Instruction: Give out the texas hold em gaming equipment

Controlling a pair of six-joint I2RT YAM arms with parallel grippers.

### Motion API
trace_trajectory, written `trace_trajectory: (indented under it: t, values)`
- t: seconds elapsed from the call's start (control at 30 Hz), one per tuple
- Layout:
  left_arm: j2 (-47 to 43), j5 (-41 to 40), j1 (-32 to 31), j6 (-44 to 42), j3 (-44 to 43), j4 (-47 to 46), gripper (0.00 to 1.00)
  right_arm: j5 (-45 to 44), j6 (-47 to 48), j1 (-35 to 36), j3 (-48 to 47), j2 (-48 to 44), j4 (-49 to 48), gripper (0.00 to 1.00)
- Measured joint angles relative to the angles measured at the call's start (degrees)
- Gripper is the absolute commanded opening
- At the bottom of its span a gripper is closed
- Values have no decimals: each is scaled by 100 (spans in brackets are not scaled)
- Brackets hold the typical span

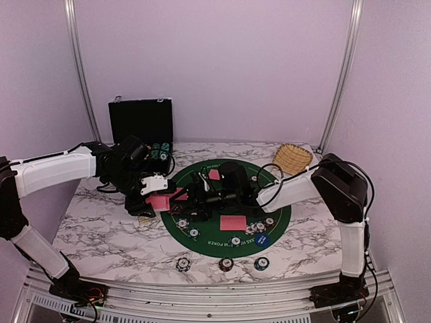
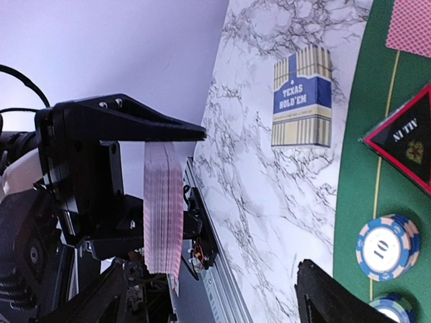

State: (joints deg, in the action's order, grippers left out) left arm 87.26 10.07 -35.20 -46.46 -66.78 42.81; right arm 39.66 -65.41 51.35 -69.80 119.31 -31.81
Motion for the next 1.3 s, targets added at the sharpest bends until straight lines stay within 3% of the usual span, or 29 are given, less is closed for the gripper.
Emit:
trace_trajectory:
  t: [0.57, 0.93, 1.3]
  values:
    - [0, 39, 0, 2, -2, 0, 31, 326, -669, 111, -435, 715, -833, 79]
    - [0, 39, -9, 2, -2, 0, 31, 356, -750, 120, -472, 728, -938, 80]
    - [2, 39, -17, 2, -2, 0, 31, 389, -892, 208, -1178, 1174, -977, 80]
